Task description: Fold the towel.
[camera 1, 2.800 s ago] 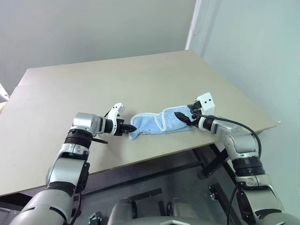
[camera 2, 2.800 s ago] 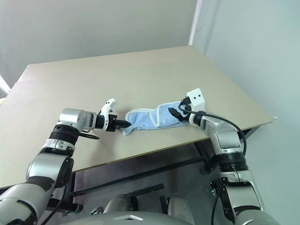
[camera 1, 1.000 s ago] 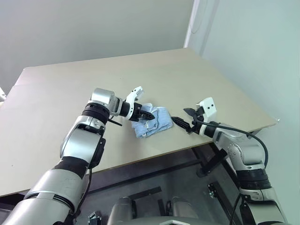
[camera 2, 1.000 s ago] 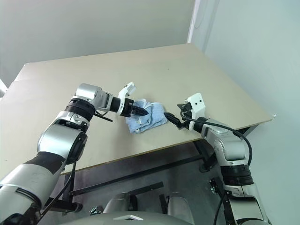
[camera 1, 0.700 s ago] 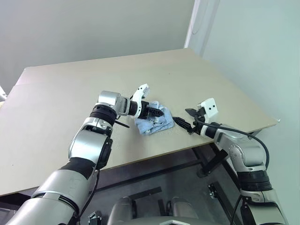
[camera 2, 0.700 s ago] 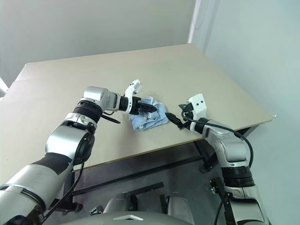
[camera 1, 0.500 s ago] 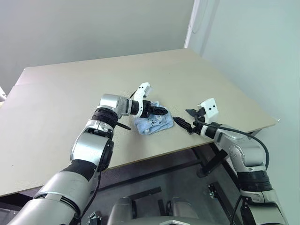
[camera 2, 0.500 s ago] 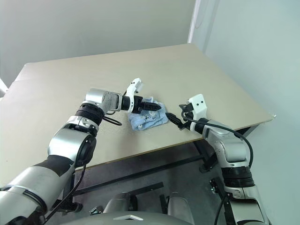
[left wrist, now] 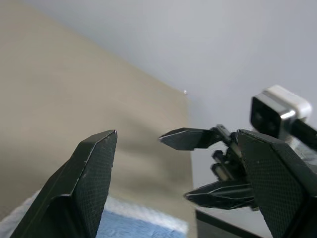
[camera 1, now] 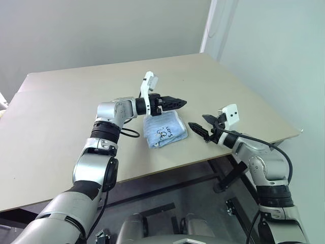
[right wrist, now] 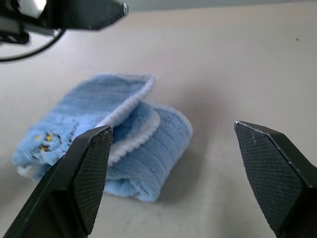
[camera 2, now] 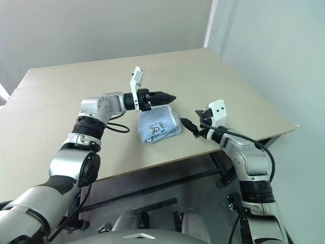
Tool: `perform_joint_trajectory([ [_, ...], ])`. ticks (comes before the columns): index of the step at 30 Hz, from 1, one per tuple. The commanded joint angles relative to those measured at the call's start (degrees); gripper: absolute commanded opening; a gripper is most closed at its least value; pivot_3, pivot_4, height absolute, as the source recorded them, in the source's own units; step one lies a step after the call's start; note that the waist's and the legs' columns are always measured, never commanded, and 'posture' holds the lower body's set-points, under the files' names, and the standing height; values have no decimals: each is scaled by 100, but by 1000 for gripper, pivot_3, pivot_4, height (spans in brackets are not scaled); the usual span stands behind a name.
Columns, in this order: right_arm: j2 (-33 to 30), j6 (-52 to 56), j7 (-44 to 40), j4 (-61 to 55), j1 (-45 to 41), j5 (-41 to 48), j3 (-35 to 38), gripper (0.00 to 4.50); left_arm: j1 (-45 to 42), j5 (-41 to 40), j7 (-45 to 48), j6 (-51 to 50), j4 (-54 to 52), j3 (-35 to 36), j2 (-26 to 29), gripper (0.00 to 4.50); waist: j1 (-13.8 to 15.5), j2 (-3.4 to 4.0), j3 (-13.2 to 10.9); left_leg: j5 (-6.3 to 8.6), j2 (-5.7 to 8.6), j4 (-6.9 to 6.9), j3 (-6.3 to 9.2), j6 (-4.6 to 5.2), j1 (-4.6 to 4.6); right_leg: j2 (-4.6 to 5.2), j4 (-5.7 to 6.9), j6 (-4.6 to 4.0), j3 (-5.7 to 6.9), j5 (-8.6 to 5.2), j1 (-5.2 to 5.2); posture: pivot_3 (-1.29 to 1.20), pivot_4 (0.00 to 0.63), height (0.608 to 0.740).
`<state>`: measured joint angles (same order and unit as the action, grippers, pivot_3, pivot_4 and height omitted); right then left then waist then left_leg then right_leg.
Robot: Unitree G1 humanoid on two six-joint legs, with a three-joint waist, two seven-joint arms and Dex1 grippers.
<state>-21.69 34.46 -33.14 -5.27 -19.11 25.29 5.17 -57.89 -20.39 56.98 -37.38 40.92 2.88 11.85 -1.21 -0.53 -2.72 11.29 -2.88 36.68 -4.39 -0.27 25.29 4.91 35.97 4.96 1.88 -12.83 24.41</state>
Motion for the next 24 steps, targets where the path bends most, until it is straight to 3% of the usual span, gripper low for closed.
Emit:
perform_joint_trajectory([
  [1,80,221,-122,-593,-355,551,146,4133,204,517,-248,968,-366,-172,431,4067,-22,2,-1,0,-1,6,1,0,-1,-1,9,0,-1,0,1,0,0,740],
  [5,140,505,-227,-379,-883,824,32,4133,657,1090,-322,1796,-452,-453,1085,4067,-89,3,0,2,-10,14,13,-3,-12,-20,16,-17,-5,10,-2,0,0,740],
  [10,206,38,-468,609,-1533,180,-614,4133,1329,1422,-470,2390,-766,-561,1502,4067,-116,3,1,11,-11,21,9,-18,-12,-17,12,-24,-5,15,-6,0,0,740],
  [17,724,-778,-561,2616,-2365,-759,-1308,4133,2007,1460,-754,2646,-1468,-649,1227,4067,-98,3,1,3,-11,28,0,-6,7,-14,13,-16,-7,20,8,0,0,740],
  [24,1229,-1887,-322,5096,-2735,-1696,-1602,4133,1983,1628,-1237,2922,-988,-743,713,4067,-131,3,3,2,-11,33,0,-5,2,-16,15,-8,-7,26,2,0,0,740],
])
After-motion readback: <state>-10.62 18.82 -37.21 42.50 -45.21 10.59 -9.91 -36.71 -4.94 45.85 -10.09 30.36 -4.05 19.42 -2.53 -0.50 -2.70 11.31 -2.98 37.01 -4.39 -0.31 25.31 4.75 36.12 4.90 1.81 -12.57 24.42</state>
